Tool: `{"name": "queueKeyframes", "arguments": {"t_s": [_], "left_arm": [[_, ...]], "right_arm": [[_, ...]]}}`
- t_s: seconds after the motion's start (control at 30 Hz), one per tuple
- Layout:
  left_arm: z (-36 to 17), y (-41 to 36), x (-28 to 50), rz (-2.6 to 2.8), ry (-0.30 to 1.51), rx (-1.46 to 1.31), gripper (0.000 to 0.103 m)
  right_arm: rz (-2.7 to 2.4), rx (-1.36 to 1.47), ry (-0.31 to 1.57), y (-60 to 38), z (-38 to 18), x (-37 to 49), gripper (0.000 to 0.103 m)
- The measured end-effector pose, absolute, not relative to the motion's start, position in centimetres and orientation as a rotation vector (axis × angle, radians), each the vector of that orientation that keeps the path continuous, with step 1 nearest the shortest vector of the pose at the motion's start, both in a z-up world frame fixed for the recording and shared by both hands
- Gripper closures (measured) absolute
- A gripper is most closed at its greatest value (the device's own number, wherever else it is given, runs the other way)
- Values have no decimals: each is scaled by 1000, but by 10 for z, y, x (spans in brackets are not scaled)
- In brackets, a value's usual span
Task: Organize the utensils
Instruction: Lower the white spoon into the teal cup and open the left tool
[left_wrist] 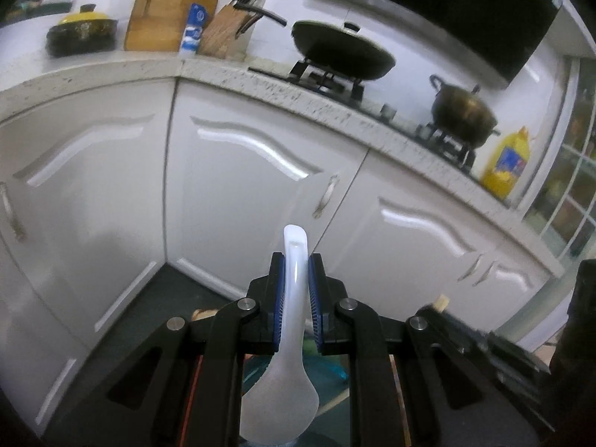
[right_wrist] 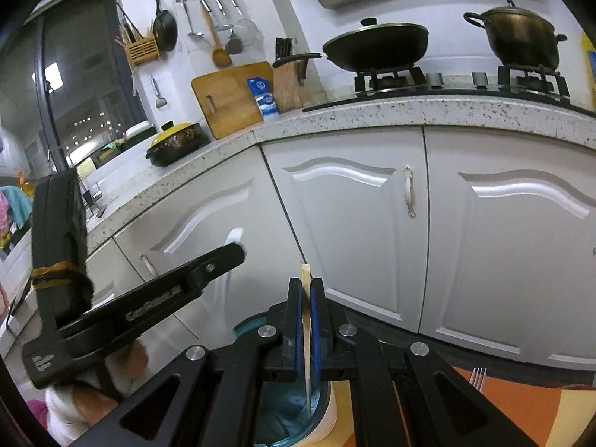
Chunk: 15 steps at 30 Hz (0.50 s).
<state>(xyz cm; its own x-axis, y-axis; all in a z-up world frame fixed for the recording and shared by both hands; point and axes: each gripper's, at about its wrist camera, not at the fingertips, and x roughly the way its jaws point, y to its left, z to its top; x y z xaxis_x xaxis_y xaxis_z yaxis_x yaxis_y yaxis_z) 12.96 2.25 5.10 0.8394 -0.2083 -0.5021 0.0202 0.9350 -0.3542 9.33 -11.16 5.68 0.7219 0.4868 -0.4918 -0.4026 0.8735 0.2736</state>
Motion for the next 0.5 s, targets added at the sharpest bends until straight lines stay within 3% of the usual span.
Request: {"name": "queueKeyframes", "arguments": {"t_s": [0.37, 0.5], "left_arm": [[33, 18, 146, -130, 586, -345, 92], [36, 26, 148, -122, 583, -352, 92]], "right_arm": [[538, 166, 623, -114, 56, 96, 98], [600, 171, 635, -114, 61, 90, 81]]}}
